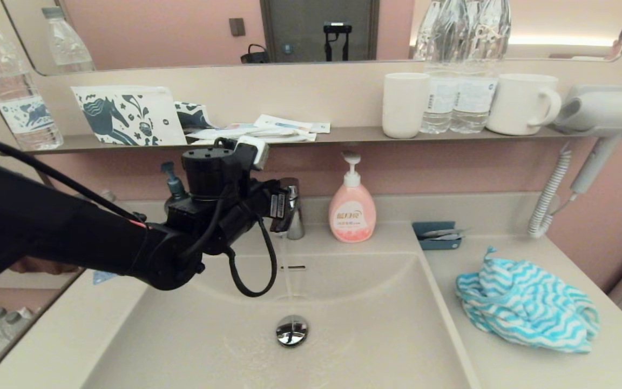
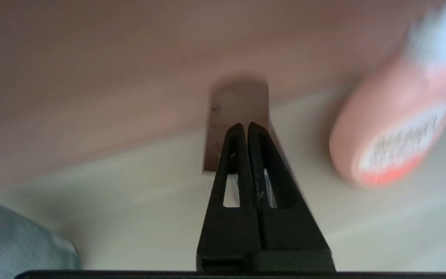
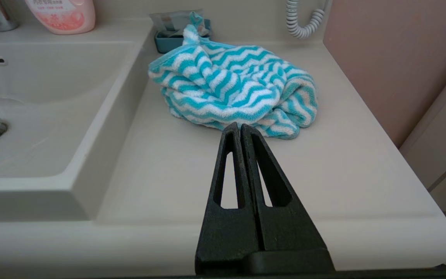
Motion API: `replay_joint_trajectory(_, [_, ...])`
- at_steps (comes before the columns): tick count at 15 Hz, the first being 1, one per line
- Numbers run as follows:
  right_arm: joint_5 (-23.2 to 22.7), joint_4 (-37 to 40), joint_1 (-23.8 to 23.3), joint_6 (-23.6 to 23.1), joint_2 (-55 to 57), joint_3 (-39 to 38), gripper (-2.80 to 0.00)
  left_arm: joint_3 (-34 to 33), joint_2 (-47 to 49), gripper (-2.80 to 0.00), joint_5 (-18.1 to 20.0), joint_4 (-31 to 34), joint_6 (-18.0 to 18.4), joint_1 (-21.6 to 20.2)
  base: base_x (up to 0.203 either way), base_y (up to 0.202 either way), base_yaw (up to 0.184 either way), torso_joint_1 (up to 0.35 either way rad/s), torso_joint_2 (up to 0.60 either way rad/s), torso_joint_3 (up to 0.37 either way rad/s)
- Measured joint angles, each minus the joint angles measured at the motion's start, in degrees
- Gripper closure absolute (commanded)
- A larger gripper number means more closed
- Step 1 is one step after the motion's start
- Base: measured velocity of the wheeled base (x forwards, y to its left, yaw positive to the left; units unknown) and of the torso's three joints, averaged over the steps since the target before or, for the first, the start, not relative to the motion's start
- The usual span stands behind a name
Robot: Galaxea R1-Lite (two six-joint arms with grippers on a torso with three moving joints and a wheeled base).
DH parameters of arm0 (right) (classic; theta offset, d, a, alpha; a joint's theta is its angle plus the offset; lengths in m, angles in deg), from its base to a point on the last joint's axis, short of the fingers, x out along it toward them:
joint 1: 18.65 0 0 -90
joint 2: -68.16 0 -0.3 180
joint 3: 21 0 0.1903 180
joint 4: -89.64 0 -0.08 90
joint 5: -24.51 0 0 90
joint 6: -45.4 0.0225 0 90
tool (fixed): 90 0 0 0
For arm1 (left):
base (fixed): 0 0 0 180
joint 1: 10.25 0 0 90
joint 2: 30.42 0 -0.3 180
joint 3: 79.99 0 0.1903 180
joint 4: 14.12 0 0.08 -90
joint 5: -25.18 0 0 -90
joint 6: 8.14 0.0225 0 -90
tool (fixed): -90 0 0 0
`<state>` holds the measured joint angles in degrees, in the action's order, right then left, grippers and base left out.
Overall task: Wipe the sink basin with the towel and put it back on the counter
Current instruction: Turn off the faucet, then pick up the cloth
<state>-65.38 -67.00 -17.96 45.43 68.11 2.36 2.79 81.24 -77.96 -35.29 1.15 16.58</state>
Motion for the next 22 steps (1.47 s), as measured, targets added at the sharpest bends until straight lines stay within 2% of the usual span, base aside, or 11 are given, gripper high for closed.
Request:
replay_joint_trajectory(5, [0.01, 0.0, 0.0, -0.02, 0.0, 0.0, 0.0, -4.59, -0.94, 0.0, -0.16, -1.76, -0.12, 0.3, 0.0, 0.0, 0.0, 0.0, 0.0, 0.0])
replay_joint_trajectory(10, [0.02, 0.0, 0.0, 0.0, 0.0, 0.0, 0.0, -11.9, -8.54, 0.0, -0.5, 1.05, 0.03, 0.9, 0.0, 0.0, 0.0, 0.0, 0.0, 0.0])
replay_joint_trajectory(15, [-0.01, 0.0, 0.0, 0.01, 0.0, 0.0, 0.0, -20.55, -21.95, 0.0, -3.15, 3.64, 0.05, 0.55, 0.0, 0.0, 0.0, 0.0, 0.0, 0.0])
replay_joint_trajectory(20, [-0.01, 0.0, 0.0, 0.0, 0.0, 0.0, 0.0, -29.5, -39.27, 0.0, -4.23, 7.99, -0.07, -3.53, 0.0, 0.0, 0.0, 0.0, 0.0, 0.0])
replay_joint_trajectory(22, [-0.01, 0.0, 0.0, 0.0, 0.0, 0.0, 0.0, -33.36, -46.67, 0.0, -7.02, 11.51, -0.06, -4.84, 0.0, 0.0, 0.0, 0.0, 0.0, 0.0])
